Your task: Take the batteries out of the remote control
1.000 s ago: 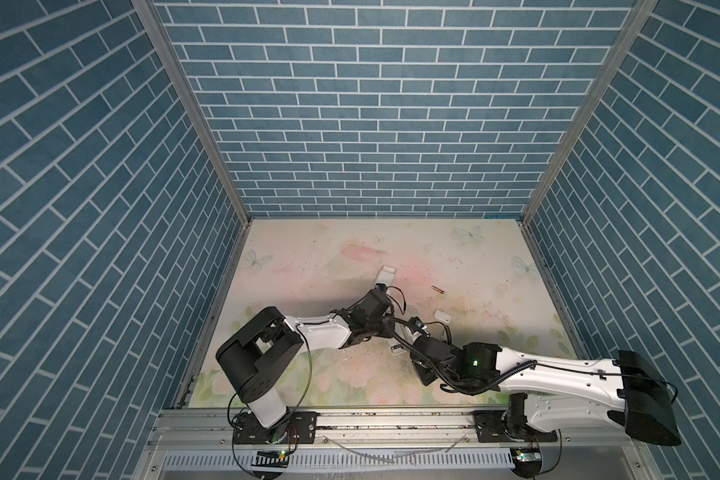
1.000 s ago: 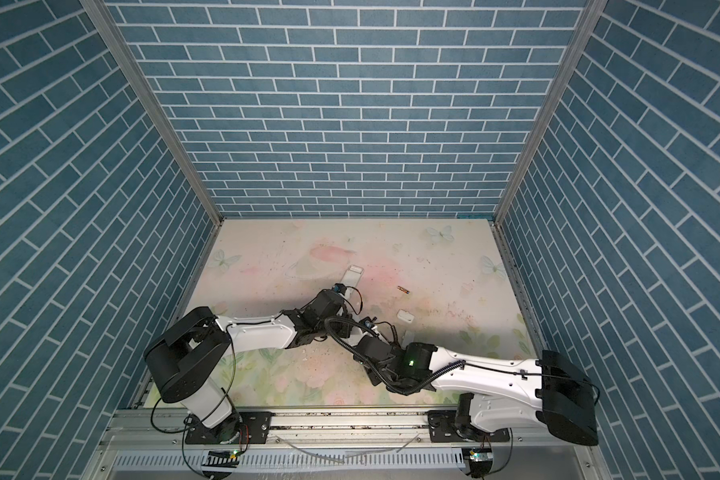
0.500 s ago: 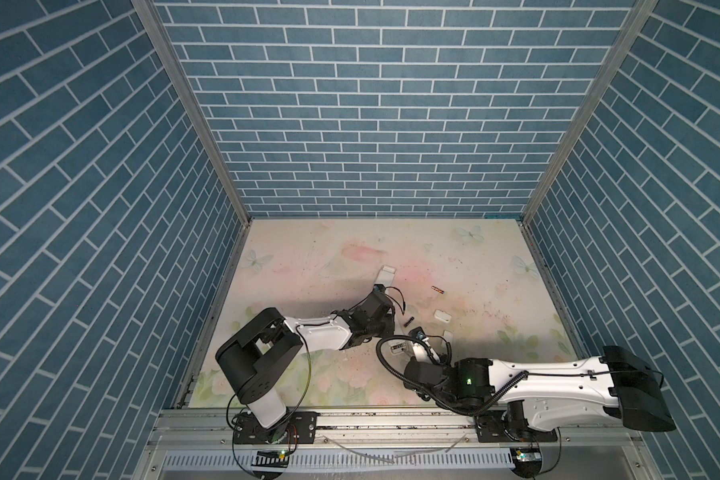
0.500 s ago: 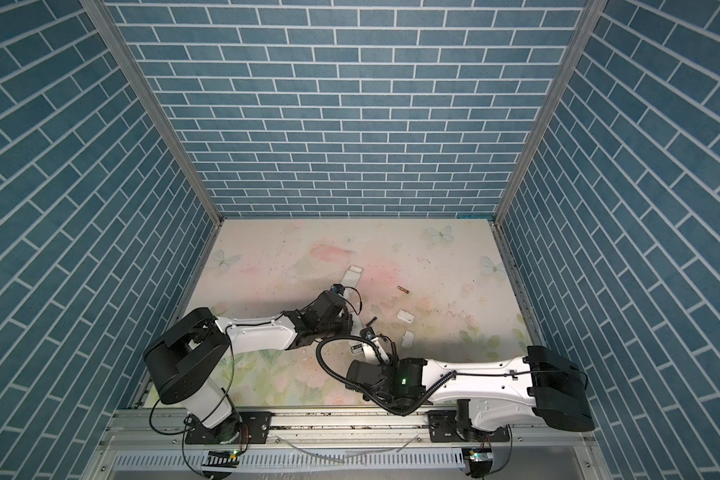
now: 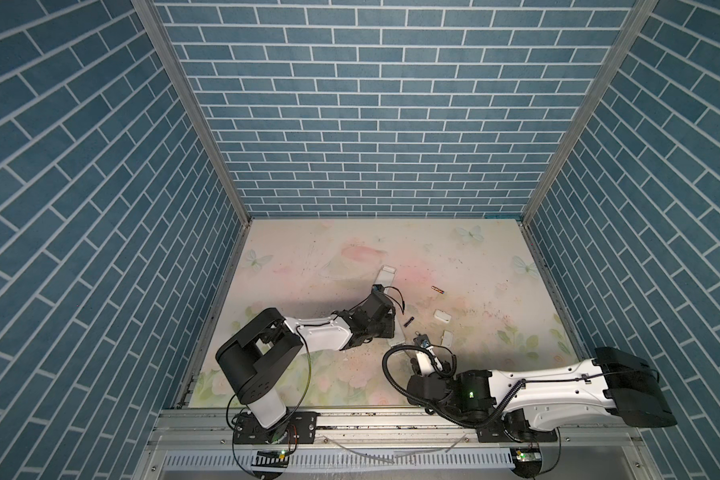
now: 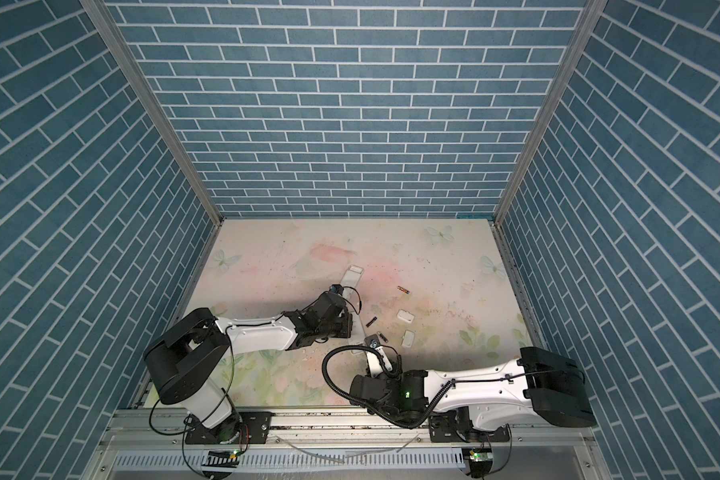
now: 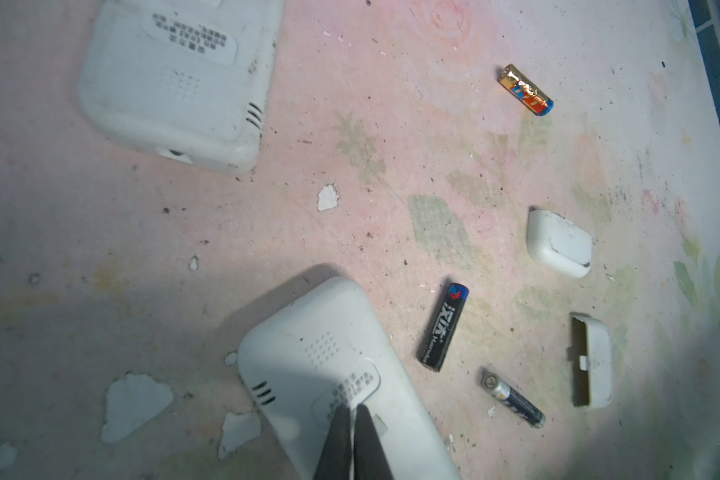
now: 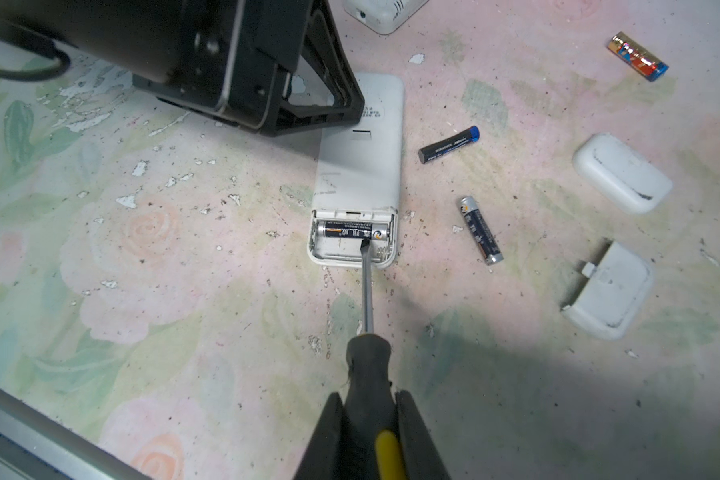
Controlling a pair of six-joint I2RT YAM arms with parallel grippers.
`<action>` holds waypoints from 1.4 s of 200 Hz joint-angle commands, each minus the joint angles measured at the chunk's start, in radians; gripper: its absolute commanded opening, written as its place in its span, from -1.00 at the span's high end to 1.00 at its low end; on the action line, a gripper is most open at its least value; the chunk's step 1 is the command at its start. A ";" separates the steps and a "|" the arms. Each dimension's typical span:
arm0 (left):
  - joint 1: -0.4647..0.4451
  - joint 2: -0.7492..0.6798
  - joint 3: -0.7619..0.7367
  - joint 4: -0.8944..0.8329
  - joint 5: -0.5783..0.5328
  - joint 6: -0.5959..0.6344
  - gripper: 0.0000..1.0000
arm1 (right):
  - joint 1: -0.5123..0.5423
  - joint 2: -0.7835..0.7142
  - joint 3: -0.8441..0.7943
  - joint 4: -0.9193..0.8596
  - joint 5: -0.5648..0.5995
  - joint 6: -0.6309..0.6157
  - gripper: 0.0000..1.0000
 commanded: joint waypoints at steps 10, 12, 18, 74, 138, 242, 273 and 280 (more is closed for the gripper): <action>-0.015 0.034 -0.017 -0.098 0.015 -0.017 0.86 | 0.008 0.012 -0.019 -0.053 0.035 0.083 1.00; -0.015 0.035 -0.018 -0.097 0.015 -0.018 0.86 | 0.009 0.011 -0.019 -0.055 0.036 0.086 1.00; -0.015 0.036 -0.017 -0.098 0.016 -0.020 0.86 | 0.010 0.008 -0.021 -0.062 0.042 0.093 1.00; -0.017 0.049 -0.017 -0.093 0.025 -0.038 0.88 | 0.027 0.018 -0.031 -0.072 0.069 0.121 1.00; -0.017 0.065 -0.014 -0.092 0.035 -0.063 0.90 | 0.026 -0.070 -0.128 0.010 0.089 0.114 1.00; -0.019 0.057 -0.025 -0.078 0.039 -0.083 0.92 | 0.023 -0.103 -0.159 0.069 0.061 0.069 1.00; -0.022 0.057 -0.028 -0.070 0.041 -0.090 0.92 | 0.018 -0.088 -0.160 0.089 0.046 0.053 1.00; -0.021 0.059 -0.028 -0.066 0.043 -0.093 0.93 | 0.015 -0.083 -0.162 0.099 0.042 0.047 1.00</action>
